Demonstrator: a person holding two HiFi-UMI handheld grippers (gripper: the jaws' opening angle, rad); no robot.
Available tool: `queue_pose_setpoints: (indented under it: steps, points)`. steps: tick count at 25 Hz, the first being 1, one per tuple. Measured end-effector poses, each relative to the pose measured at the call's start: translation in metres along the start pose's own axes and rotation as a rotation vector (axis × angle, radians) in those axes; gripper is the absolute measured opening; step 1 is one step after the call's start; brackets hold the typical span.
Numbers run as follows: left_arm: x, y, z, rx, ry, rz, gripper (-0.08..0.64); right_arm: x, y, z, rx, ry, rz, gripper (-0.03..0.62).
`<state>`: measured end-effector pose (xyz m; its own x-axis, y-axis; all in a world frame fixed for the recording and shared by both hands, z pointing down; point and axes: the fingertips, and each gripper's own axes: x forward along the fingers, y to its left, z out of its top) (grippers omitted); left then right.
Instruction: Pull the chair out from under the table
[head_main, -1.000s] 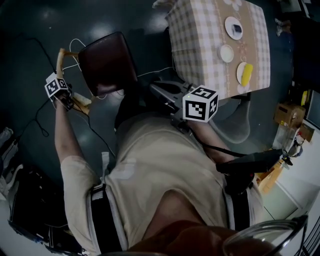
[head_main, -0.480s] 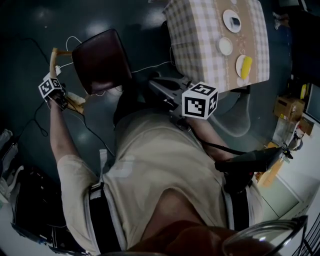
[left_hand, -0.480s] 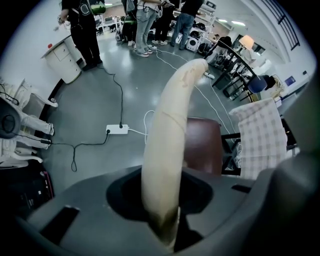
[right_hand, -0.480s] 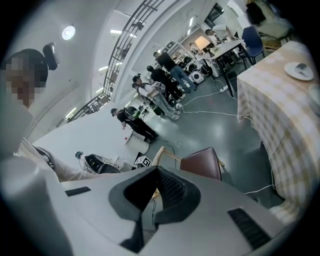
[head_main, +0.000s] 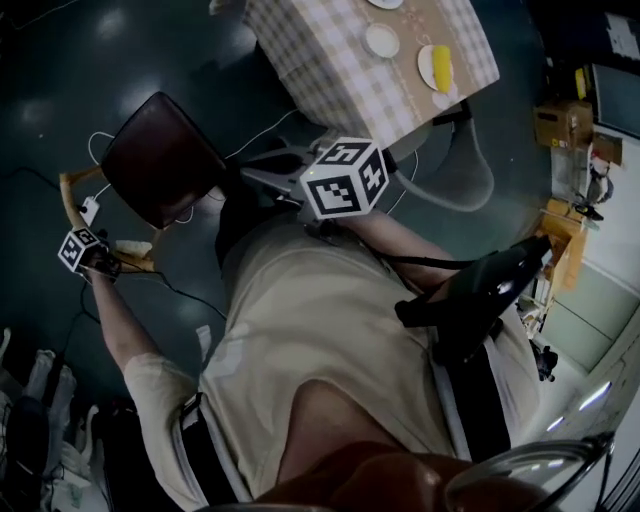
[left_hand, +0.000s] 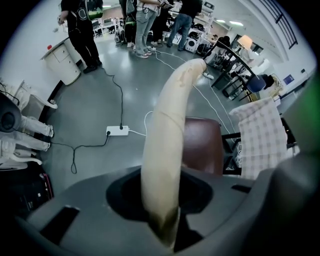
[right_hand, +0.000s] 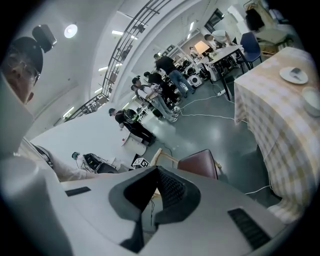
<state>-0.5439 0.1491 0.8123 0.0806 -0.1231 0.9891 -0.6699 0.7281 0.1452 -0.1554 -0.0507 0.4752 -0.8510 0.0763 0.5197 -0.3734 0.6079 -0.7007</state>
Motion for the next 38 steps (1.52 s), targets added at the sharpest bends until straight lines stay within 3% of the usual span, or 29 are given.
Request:
queue_pose_setpoints:
  steps: [4,9,16,20,22,25,26,28,30,33,36,38]
  points:
    - [0.002,0.002,-0.001,-0.011,0.012,-0.005,0.110,-0.007,0.001,-0.001,0.038,-0.041,-0.001,0.008]
    - [0.001,0.018,-0.017,-0.027,0.014,0.087,0.140,-0.018,0.004,-0.008,0.159,-0.078,0.066,0.008]
    - [0.004,0.008,-0.018,-0.006,-0.040,0.097,0.148,-0.037,-0.006,-0.023,0.147,-0.070,0.062,0.008]
    - [-0.034,0.016,-0.004,-0.037,-0.227,0.179,0.259,-0.060,-0.014,-0.030,0.162,-0.096,0.058,0.008]
    - [-0.065,0.009,0.005,-0.044,-0.365,0.191,0.262,-0.076,-0.018,-0.034,0.181,-0.122,0.068,0.008]
    - [-0.115,-0.018,0.012,0.004,-0.538,0.197,0.261,-0.095,-0.020,-0.039,0.194,-0.143,0.106,0.008]
    - [-0.131,-0.033,0.014,0.027,-0.589,0.174,0.240,-0.099,-0.020,-0.040,0.189,-0.146,0.123,0.008]
    - [-0.162,-0.071,0.017,0.066,-0.688,0.080,0.079,-0.107,-0.019,-0.042,0.174,-0.149,0.163,0.008]
    - [-0.191,-0.116,0.011,0.122,-0.760,-0.018,0.024,-0.117,-0.015,-0.043,0.151,-0.154,0.208,0.008]
    - [-0.232,-0.194,-0.009,0.209,-0.834,-0.170,0.009,-0.135,-0.013,-0.048,0.112,-0.165,0.255,0.008]
    - [-0.285,-0.286,-0.025,0.246,-0.944,-0.420,0.009,-0.150,-0.016,-0.052,0.084,-0.174,0.288,0.008]
    - [-0.324,-0.346,-0.044,0.348,-1.008,-0.518,0.009,-0.157,-0.013,-0.054,0.068,-0.180,0.310,0.008]
